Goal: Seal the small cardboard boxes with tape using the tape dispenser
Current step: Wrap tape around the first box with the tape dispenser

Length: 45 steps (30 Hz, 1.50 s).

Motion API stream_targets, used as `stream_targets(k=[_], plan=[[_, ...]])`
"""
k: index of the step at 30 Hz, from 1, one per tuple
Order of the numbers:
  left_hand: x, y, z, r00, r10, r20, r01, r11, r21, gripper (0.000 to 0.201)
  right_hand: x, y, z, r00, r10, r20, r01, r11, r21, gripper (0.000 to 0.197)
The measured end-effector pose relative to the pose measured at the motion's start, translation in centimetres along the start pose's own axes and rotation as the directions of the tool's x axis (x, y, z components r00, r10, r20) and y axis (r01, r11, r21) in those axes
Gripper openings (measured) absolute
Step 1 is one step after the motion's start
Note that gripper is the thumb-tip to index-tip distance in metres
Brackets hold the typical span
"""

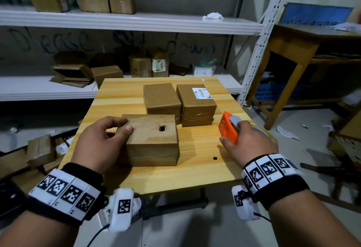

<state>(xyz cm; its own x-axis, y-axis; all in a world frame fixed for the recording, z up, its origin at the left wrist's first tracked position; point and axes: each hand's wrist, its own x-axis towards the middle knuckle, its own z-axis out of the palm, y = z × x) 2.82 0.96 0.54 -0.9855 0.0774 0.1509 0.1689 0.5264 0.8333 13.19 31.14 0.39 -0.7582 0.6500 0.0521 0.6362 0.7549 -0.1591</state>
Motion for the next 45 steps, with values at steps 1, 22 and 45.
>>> stream_targets(k=[1, 22, 45], plan=[[0.0, -0.1, 0.0, 1.000, 0.016, -0.011, -0.016, 0.999, 0.034, 0.032, 0.0, -0.1, 0.0, 1.000, -0.002, 0.008, 0.003, 1.000, -0.014, 0.062], [-2.4, 2.3, 2.2, 0.919, 0.290, 0.269, -0.395, 0.678, 0.620, 0.107, -0.9, -0.1, -3.2, 0.995, -0.014, -0.095, 0.060, 0.859, 0.508, 0.031], [-0.3, -0.7, 0.8, 0.723, 0.480, 0.496, -0.487, 0.864, -0.126, 0.068, -2.2, -0.9, -2.6, 0.981, -0.181, 0.070, -0.020, 0.262, 0.965, 0.037]])
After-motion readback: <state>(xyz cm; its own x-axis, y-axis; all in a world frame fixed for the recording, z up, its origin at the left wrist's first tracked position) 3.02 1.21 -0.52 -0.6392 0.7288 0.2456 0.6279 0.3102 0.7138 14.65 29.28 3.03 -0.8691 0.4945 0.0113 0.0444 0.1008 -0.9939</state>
